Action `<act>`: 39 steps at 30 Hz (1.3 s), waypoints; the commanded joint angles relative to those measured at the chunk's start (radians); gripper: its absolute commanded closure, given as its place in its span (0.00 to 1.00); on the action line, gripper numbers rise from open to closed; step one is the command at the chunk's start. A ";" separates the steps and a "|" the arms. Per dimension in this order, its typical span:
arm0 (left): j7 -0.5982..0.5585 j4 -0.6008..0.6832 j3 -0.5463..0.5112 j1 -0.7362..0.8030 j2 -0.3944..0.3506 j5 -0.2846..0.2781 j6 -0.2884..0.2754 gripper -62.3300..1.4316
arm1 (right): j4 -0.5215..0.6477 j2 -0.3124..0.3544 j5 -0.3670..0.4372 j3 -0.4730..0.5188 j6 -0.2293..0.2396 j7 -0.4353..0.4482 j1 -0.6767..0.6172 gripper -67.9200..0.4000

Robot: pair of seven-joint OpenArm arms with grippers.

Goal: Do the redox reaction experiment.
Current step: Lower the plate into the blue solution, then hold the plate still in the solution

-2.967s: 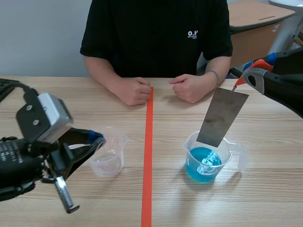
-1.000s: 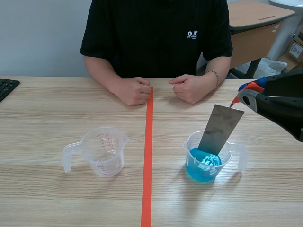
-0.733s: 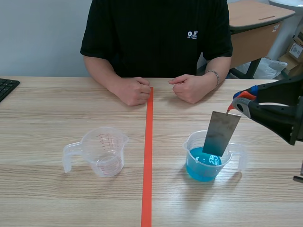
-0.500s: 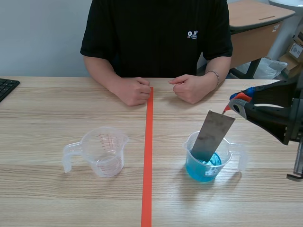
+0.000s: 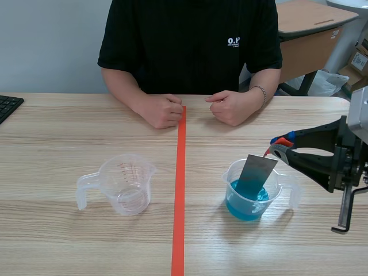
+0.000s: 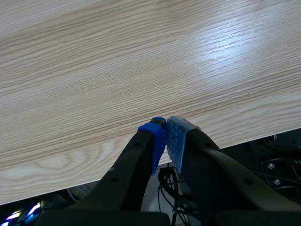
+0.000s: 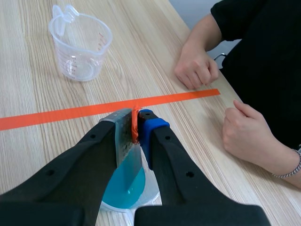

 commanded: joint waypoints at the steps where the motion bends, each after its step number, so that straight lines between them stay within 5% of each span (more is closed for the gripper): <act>1: -0.006 0.019 0.001 0.003 -0.006 -0.003 0.002 0.91 | -0.004 0.003 -0.008 -0.004 0.008 0.016 0.019 0.97; 39: -0.006 0.019 0.001 0.003 -0.006 -0.007 0.002 0.91 | -0.034 0.000 -0.035 -0.005 0.008 0.054 0.026 0.97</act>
